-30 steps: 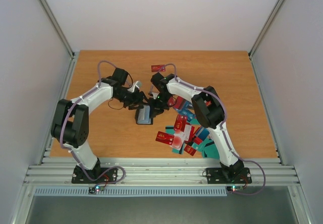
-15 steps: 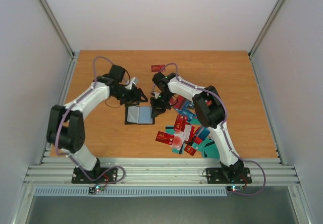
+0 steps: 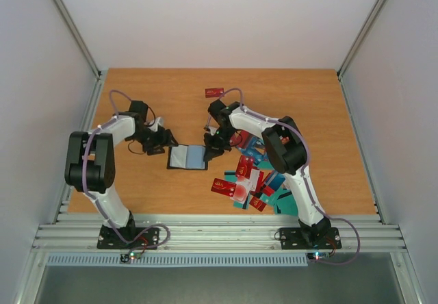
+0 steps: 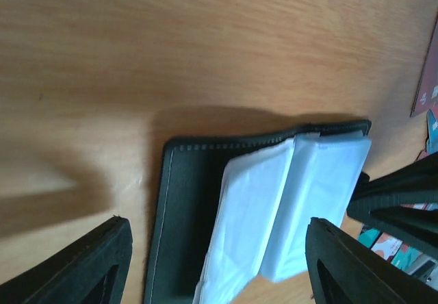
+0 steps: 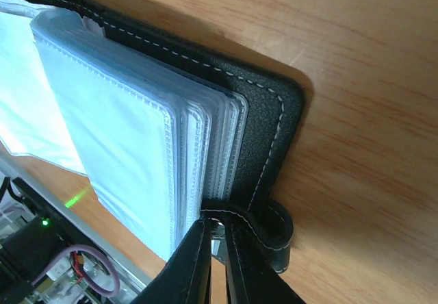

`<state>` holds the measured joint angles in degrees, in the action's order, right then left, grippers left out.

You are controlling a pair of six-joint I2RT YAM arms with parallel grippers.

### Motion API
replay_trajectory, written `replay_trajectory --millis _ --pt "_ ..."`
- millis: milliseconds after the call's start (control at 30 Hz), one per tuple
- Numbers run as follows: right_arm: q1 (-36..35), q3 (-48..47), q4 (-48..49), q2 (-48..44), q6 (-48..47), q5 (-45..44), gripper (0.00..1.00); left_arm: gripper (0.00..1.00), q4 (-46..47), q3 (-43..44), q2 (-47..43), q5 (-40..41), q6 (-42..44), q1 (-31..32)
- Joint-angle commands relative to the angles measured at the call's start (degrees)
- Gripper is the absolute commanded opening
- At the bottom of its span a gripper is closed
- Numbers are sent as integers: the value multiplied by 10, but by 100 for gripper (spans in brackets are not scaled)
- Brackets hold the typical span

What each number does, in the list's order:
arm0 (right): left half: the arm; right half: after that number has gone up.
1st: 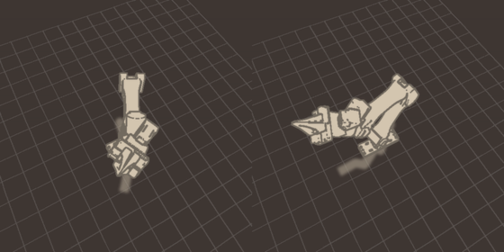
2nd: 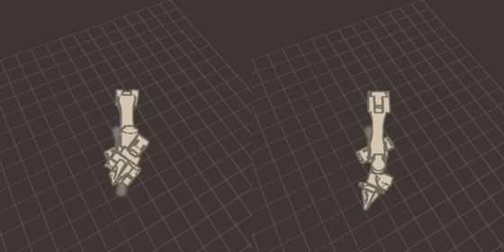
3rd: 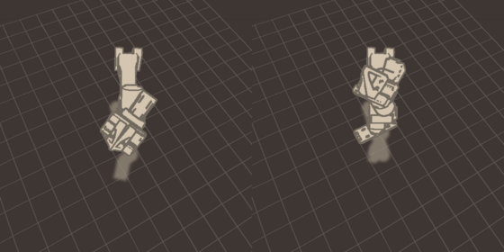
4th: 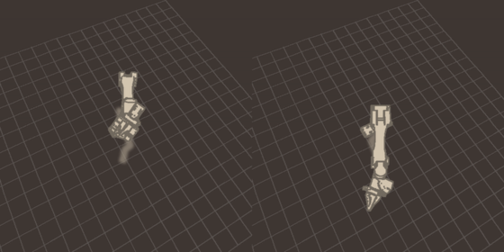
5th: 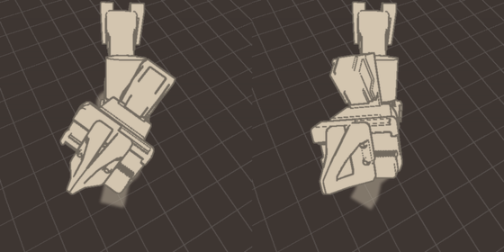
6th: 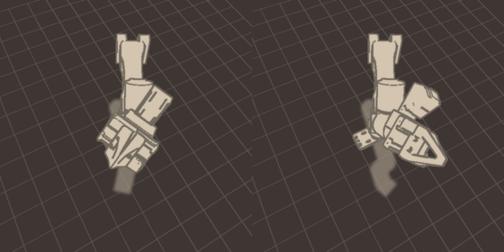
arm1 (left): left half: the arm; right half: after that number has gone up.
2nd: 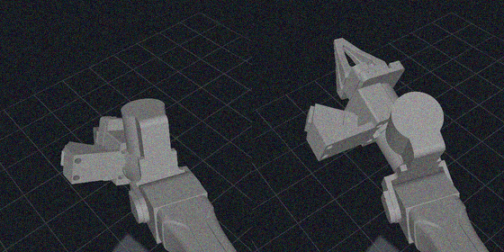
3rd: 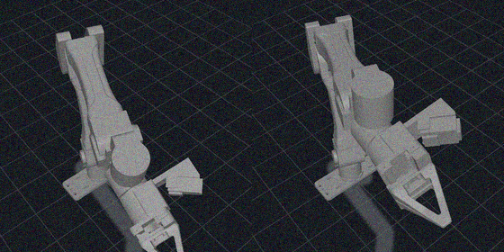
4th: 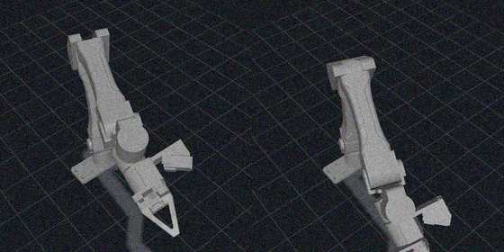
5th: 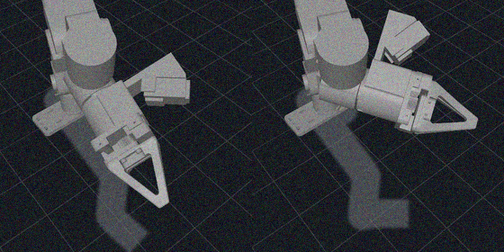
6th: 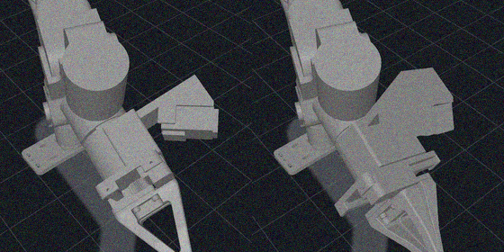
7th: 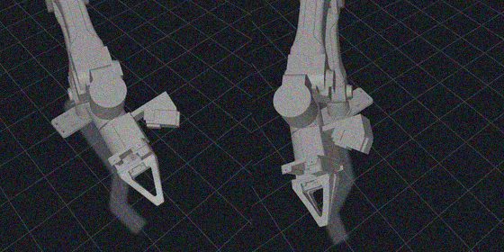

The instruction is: Put the credit cards into the card holder

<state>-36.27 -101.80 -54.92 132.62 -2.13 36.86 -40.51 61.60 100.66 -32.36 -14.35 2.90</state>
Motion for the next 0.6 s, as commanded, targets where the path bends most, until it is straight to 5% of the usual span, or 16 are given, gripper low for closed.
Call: replay_trajectory --millis 0,367,567 --pt "-6 34 7 10 10 -27 9 71 66 16 30 -28 18 -4" --pt "-6 33 11 15 14 -23 8 70 87 12 95 -69 27 -6" --pt "-6 17 6 22 16 -22 8 66 96 -12 56 -120 10 -5"
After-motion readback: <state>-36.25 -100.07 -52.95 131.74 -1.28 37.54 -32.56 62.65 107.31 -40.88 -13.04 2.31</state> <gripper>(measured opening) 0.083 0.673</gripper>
